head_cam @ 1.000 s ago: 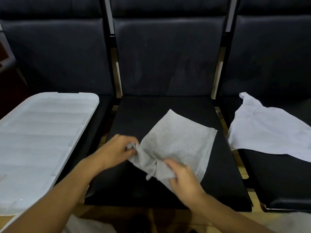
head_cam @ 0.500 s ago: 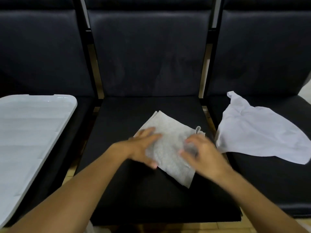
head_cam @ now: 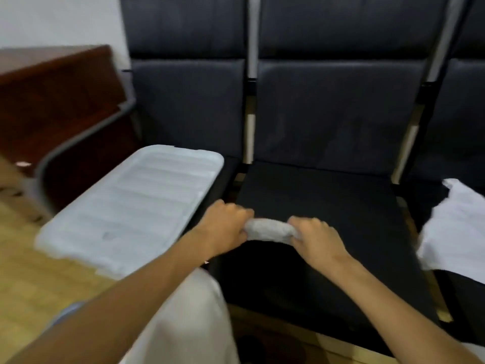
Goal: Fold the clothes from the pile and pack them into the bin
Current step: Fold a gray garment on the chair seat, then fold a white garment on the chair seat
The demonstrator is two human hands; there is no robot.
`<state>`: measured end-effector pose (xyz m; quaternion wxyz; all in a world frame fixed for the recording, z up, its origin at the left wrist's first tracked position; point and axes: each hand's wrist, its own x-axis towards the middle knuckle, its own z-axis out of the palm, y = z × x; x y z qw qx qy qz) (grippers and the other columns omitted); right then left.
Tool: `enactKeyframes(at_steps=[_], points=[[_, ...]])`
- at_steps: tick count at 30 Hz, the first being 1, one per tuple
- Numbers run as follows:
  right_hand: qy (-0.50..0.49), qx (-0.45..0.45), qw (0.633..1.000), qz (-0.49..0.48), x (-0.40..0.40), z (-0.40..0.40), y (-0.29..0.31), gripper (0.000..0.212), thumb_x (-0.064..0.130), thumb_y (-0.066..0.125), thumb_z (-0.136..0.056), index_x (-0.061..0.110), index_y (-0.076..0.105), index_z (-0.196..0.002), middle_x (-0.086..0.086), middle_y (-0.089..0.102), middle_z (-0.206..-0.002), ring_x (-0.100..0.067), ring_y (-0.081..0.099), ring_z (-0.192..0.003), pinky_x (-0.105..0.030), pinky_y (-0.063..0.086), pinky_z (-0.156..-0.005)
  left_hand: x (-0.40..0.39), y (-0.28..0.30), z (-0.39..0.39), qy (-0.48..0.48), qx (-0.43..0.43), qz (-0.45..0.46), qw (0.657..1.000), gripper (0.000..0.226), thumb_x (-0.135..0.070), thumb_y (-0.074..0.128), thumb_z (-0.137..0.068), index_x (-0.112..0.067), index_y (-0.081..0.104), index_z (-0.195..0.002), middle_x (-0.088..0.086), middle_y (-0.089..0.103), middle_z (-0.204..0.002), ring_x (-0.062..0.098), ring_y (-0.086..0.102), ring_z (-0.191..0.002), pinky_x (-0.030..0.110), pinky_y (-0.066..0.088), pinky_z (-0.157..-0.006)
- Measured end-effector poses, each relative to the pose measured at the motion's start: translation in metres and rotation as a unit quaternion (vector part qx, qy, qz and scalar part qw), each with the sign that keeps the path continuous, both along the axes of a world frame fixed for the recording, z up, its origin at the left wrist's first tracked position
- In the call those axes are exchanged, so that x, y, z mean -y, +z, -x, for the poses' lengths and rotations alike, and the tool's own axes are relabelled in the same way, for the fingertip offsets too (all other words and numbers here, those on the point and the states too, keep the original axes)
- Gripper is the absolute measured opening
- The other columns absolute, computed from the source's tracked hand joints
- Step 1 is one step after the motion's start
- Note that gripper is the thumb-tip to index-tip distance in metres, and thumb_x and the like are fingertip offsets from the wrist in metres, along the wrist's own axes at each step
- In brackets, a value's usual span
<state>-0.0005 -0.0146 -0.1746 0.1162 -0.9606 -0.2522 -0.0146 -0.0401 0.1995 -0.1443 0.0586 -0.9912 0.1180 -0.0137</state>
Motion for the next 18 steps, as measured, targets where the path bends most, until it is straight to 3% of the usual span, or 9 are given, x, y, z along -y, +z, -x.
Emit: enactKeyframes(at_steps=[2, 5, 7, 9, 11, 14, 18], points=[[0.061, -0.014, 0.994, -0.091, -0.051, 0.016, 0.03, 0.012, 0.014, 0.051, -0.091, 0.02, 0.059, -0.096, -0.002, 0.066, -0.09, -0.029, 0.064, -0.082, -0.038, 0.045, -0.062, -0.06, 0.03, 0.051, 0.079, 0.03, 0.106, 0.991, 0.023, -0.032, 0.056, -0.076, -0.021, 0.061, -0.096, 0.0, 0.068, -0.097, 0.028, 0.063, -0.092, 0.037, 0.049, -0.075], [0.205, -0.129, 0.957, -0.16, -0.136, 0.049, 0.055, 0.017, 0.007, 0.047, -0.089, 0.022, 0.055, -0.086, -0.003, 0.061, -0.084, -0.026, 0.06, -0.075, -0.047, 0.049, -0.063, -0.139, 0.059, 0.147, 0.181, 0.061, 0.231, 0.954, 0.033, -0.046, 0.047, -0.067, -0.025, 0.064, -0.086, -0.006, 0.067, -0.081, 0.019, 0.061, -0.075, 0.04, 0.05, -0.065], [0.301, -0.196, 0.925, -0.125, -0.194, 0.073, 0.059, 0.021, 0.003, 0.045, -0.09, 0.023, 0.053, -0.087, -0.008, 0.059, -0.089, -0.03, 0.058, -0.08, -0.046, 0.045, -0.061, -0.177, 0.066, 0.211, 0.228, 0.042, 0.273, 0.933, 0.037, -0.046, 0.046, -0.068, -0.023, 0.065, -0.089, -0.004, 0.068, -0.081, 0.018, 0.062, -0.074, 0.04, 0.049, -0.063], [0.371, -0.249, 0.893, -0.056, -0.252, 0.1, 0.055, 0.018, 0.0, 0.041, -0.091, 0.012, 0.054, -0.093, -0.012, 0.059, -0.098, -0.034, 0.057, -0.088, -0.038, 0.036, -0.063, -0.206, 0.061, 0.273, 0.276, 0.019, 0.32, 0.906, 0.034, -0.039, 0.048, -0.07, -0.016, 0.065, -0.088, 0.001, 0.067, -0.08, 0.021, 0.061, -0.072, 0.043, 0.047, -0.063], [0.425, -0.286, 0.858, 0.025, -0.297, 0.131, 0.048, 0.02, -0.001, 0.04, -0.093, 0.01, 0.056, -0.094, -0.008, 0.059, -0.101, -0.029, 0.056, -0.091, -0.031, 0.037, -0.066, -0.224, 0.045, 0.326, 0.327, -0.006, 0.344, 0.88, 0.021, -0.028, 0.054, -0.075, -0.017, 0.066, -0.088, 0.0, 0.067, -0.079, 0.019, 0.061, -0.071, 0.039, 0.047, -0.063], [0.489, -0.294, 0.811, 0.129, -0.347, 0.178, 0.024, 0.024, 0.002, 0.043, -0.091, 0.021, 0.051, -0.08, -0.004, 0.053, -0.089, -0.02, 0.049, -0.086, -0.033, 0.038, -0.069, -0.243, 0.011, 0.387, 0.382, -0.067, 0.342, 0.856, 0.007, -0.025, 0.062, -0.08, -0.027, 0.065, -0.086, -0.007, 0.067, -0.08, 0.011, 0.061, -0.073, 0.027, 0.047, -0.061], [0.51, -0.286, 0.791, 0.178, -0.383, 0.228, -0.012, 0.04, 0.006, 0.045, -0.095, 0.034, 0.039, -0.067, 0.009, 0.043, -0.075, -0.018, 0.046, -0.078, -0.033, 0.038, -0.068, -0.267, -0.028, 0.435, 0.438, -0.087, 0.335, 0.829, 0.014, -0.039, 0.065, -0.08, -0.025, 0.065, -0.085, -0.008, 0.066, -0.077, 0.011, 0.061, -0.071, 0.029, 0.05, -0.063]])
